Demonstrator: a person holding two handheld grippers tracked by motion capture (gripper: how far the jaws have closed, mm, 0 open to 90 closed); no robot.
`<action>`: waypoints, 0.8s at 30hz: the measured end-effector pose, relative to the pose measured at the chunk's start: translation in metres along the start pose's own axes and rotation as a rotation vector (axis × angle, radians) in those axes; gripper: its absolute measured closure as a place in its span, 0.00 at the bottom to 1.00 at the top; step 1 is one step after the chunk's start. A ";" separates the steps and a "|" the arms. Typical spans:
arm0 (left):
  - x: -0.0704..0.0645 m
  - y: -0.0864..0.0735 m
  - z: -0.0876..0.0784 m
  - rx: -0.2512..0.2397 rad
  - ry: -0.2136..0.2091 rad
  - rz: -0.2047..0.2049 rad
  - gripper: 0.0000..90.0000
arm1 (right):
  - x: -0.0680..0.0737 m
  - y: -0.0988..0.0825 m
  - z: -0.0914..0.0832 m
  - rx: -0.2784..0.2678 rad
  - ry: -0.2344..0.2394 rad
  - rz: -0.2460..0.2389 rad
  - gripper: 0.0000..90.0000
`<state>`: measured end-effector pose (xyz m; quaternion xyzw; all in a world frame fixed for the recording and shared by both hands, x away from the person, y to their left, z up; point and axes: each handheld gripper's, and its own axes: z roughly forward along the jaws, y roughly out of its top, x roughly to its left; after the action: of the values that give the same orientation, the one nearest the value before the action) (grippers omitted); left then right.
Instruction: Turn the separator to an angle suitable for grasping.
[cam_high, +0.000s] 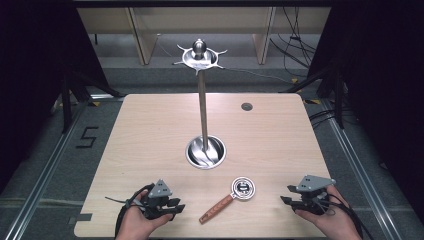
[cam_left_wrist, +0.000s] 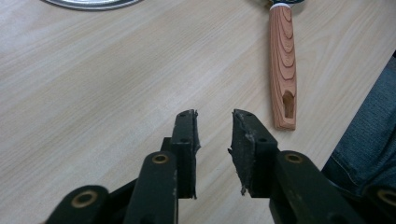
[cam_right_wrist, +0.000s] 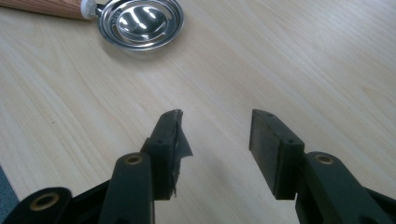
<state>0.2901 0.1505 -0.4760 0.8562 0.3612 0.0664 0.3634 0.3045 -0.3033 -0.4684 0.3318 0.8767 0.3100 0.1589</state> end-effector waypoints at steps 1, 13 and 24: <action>-0.001 0.000 0.000 -0.002 0.000 -0.001 0.79 | 0.000 0.000 0.000 0.001 -0.004 0.001 0.61; -0.025 0.007 0.004 0.040 -0.091 0.067 0.99 | 0.001 -0.001 0.002 0.017 -0.002 0.011 0.63; -0.083 0.025 0.040 0.176 -0.217 0.255 0.99 | 0.003 0.001 0.003 0.018 0.005 0.001 0.62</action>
<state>0.2587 0.0601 -0.4763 0.9256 0.2127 -0.0127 0.3127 0.3041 -0.2994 -0.4704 0.3330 0.8796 0.3030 0.1535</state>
